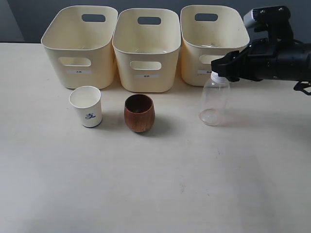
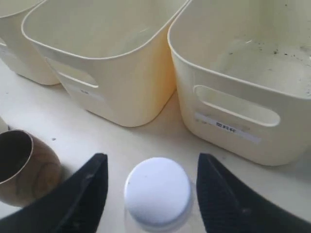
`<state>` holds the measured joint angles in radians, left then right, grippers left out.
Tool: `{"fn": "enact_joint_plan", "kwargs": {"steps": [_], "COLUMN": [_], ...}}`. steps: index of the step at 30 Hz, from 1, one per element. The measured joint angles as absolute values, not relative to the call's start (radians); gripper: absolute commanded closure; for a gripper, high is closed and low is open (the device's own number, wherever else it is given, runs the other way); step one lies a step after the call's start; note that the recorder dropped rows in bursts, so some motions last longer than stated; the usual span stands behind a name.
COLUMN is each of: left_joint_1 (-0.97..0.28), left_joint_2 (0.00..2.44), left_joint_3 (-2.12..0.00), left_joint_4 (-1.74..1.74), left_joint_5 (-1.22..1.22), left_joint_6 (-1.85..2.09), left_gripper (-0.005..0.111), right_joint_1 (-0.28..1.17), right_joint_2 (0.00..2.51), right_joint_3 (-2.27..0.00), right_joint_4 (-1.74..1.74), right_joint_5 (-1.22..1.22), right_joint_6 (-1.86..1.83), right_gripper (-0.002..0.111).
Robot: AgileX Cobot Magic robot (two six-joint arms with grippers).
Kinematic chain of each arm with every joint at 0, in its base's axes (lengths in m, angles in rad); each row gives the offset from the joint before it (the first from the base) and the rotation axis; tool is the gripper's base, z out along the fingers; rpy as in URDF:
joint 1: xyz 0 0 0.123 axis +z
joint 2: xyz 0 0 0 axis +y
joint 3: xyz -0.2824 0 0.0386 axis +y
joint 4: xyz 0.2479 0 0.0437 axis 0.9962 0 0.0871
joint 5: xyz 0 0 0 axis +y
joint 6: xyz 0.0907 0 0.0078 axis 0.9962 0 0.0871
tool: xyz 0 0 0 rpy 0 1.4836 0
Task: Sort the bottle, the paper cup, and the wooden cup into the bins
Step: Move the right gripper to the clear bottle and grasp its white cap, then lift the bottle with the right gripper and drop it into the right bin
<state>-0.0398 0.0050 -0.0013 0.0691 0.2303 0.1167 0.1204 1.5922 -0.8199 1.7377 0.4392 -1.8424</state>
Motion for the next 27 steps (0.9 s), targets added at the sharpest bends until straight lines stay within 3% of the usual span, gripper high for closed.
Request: {"fn": "enact_joint_plan", "kwargs": {"steps": [18, 20, 25, 27], "left_joint_1": [-0.040, -0.040, -0.040, -0.040], "left_joint_2": [0.005, 0.005, 0.005, 0.005], "left_joint_3": [-0.001, -0.001, -0.001, -0.001], "left_joint_4": [0.069, 0.069, 0.069, 0.069], "left_joint_5": [0.230, 0.230, 0.230, 0.230], "left_joint_6": [0.117, 0.117, 0.117, 0.117], "left_gripper": [0.107, 0.107, 0.107, 0.107], "right_joint_1": [0.129, 0.129, 0.129, 0.129], "right_joint_2": [1.692, 1.694, 1.694, 1.694], "right_joint_3": [-0.825, -0.825, -0.830, -0.830], "right_joint_4": [1.744, 1.745, 1.753, 1.755], "right_joint_5": [0.458, 0.460, 0.460, 0.462], "right_joint_6": [-1.842, -1.842, -1.823, -1.809], "right_gripper": [0.056, 0.066, 0.109, 0.108]}}
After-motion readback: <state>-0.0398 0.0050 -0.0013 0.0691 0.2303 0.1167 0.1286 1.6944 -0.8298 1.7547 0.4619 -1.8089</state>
